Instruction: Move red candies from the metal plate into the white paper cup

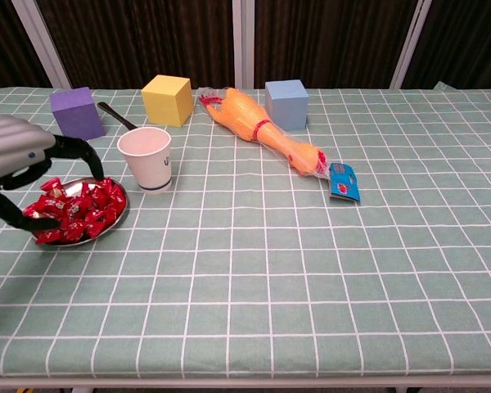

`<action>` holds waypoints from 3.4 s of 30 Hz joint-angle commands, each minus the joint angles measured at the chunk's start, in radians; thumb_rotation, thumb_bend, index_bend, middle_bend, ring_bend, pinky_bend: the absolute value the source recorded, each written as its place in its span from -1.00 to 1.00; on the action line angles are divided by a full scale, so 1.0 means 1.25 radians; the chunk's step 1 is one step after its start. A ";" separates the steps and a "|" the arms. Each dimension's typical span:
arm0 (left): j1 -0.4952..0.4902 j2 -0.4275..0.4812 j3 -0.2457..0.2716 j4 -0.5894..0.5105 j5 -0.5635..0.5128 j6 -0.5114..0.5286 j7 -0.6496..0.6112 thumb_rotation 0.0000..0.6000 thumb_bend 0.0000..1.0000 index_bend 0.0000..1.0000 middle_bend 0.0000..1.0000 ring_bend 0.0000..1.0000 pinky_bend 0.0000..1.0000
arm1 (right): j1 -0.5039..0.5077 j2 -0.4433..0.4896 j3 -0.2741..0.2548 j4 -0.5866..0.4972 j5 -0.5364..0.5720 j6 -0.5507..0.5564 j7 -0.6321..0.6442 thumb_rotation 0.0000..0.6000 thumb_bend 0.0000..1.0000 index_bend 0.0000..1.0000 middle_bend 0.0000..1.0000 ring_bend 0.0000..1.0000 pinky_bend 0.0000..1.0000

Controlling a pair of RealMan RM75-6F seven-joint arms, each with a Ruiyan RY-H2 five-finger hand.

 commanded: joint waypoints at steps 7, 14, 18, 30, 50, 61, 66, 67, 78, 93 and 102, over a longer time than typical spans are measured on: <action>-0.011 -0.063 -0.016 0.064 -0.071 -0.055 0.065 1.00 -0.53 -0.28 -0.27 0.65 1.00 | -0.002 0.003 -0.001 -0.002 0.007 -0.002 -0.003 1.00 -0.71 -0.76 -0.72 -0.78 -0.38; -0.008 -0.075 -0.026 0.088 -0.103 -0.061 0.079 1.00 -0.53 -0.27 -0.27 0.65 1.00 | -0.001 0.001 -0.002 -0.003 0.008 -0.006 -0.005 1.00 -0.71 -0.76 -0.72 -0.78 -0.37; -0.006 -0.081 -0.027 0.097 -0.116 -0.066 0.091 1.00 -0.53 -0.27 -0.27 0.65 1.00 | -0.001 0.002 -0.002 -0.004 0.008 -0.008 -0.005 1.00 -0.71 -0.76 -0.72 -0.78 -0.37; -0.006 -0.093 -0.039 0.109 -0.177 -0.079 0.151 1.00 -0.45 -0.16 -0.18 0.65 1.00 | -0.001 0.005 -0.004 -0.009 0.009 -0.010 -0.005 1.00 -0.71 -0.77 -0.72 -0.78 -0.35; -0.007 -0.131 -0.041 0.178 -0.145 -0.072 0.095 1.00 -0.16 0.32 0.31 0.75 1.00 | -0.002 0.006 -0.004 -0.005 0.012 -0.012 0.004 1.00 -0.68 -0.77 -0.72 -0.77 -0.33; -0.011 -0.112 -0.055 0.160 -0.126 -0.065 0.049 1.00 0.03 0.47 0.47 0.82 1.00 | -0.002 0.006 -0.004 -0.001 0.013 -0.012 0.010 1.00 -0.66 -0.77 -0.72 -0.77 -0.32; -0.023 -0.055 -0.087 0.092 -0.123 -0.047 0.050 1.00 0.02 0.47 0.47 0.82 1.00 | -0.002 0.006 -0.003 -0.001 0.013 -0.012 0.011 1.00 -0.66 -0.77 -0.72 -0.77 -0.32; -0.027 -0.044 -0.095 0.078 -0.124 -0.046 0.050 1.00 0.02 0.47 0.47 0.82 1.00 | -0.002 0.006 -0.003 -0.001 0.012 -0.012 0.011 1.00 -0.66 -0.77 -0.72 -0.77 -0.32; -0.124 0.034 -0.190 -0.025 -0.178 -0.108 0.088 1.00 0.03 0.47 0.47 0.82 1.00 | -0.004 0.008 -0.002 -0.001 0.015 -0.010 0.010 1.00 -0.66 -0.77 -0.72 -0.77 -0.32; -0.233 -0.058 -0.206 0.074 -0.320 -0.187 0.153 1.00 0.02 0.39 0.39 0.81 1.00 | -0.009 0.005 -0.001 0.010 0.029 -0.013 0.020 1.00 -0.65 -0.77 -0.73 -0.77 -0.31; -0.241 -0.061 -0.186 0.070 -0.338 -0.170 0.163 1.00 0.03 0.13 0.14 0.78 1.00 | -0.006 0.001 0.002 0.018 0.034 -0.019 0.027 1.00 -0.59 -0.78 -0.73 -0.75 -0.29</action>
